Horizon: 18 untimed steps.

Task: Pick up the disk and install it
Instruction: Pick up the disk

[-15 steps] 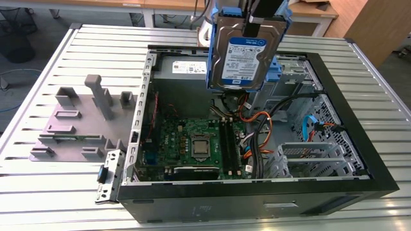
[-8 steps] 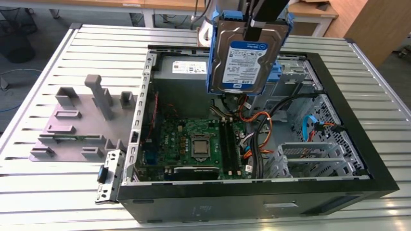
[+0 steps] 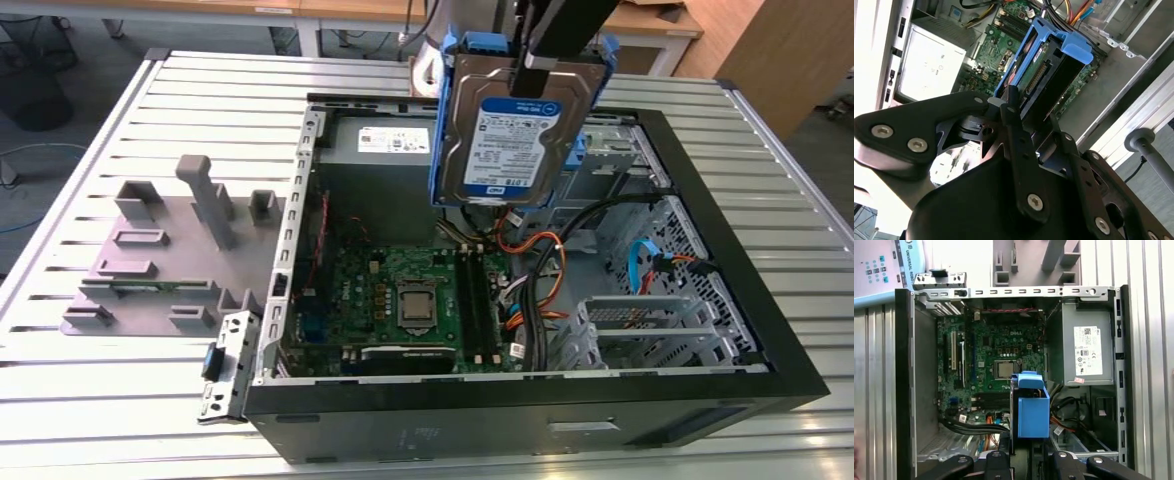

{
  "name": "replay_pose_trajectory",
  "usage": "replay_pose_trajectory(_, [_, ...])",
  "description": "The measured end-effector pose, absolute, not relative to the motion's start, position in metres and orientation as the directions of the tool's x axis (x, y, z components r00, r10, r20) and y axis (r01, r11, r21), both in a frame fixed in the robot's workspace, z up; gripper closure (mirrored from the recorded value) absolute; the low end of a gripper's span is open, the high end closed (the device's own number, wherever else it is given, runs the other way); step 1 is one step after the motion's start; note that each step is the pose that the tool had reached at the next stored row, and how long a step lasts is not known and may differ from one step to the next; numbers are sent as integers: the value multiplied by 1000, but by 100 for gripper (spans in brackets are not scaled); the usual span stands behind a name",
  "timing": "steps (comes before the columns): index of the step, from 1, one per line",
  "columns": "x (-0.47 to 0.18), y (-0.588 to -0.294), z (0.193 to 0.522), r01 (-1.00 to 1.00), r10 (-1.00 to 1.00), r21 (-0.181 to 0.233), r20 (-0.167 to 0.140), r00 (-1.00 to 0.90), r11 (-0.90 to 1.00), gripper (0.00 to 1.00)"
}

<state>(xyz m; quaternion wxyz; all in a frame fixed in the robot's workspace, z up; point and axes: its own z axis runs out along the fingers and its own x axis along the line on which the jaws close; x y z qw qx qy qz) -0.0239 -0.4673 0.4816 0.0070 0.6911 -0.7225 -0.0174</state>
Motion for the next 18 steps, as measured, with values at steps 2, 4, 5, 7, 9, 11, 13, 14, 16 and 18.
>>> replay_pose_trajectory(2, [-24,-470,482,-998,-999,35,-14,-45,44,65])
replay_pose_trajectory(4, [-24,-474,482,-998,-999,35,-13,-45,44,65])
replay_pose_trajectory(5, [-24,-475,482,-998,-999,35,-13,-45,44,65])
replay_pose_trajectory(7, [-24,-479,482,-998,-999,35,-13,-45,44,65])
replay_pose_trajectory(9, [-24,-482,482,-998,-999,35,-12,-45,44,65])
replay_pose_trajectory(11, [-24,-486,482,-998,-999,35,-12,-45,44,65])
replay_pose_trajectory(13, [-24,-489,482,-998,-999,35,-12,-45,44,65])
replay_pose_trajectory(14, [-24,-491,482,-998,-999,35,-12,-45,44,65])
replay_pose_trajectory(16, [-24,-494,482,-998,-999,35,-11,-45,44,65])
replay_pose_trajectory(18, [-24,-498,482,-998,-999,35,-11,-45,44,65])
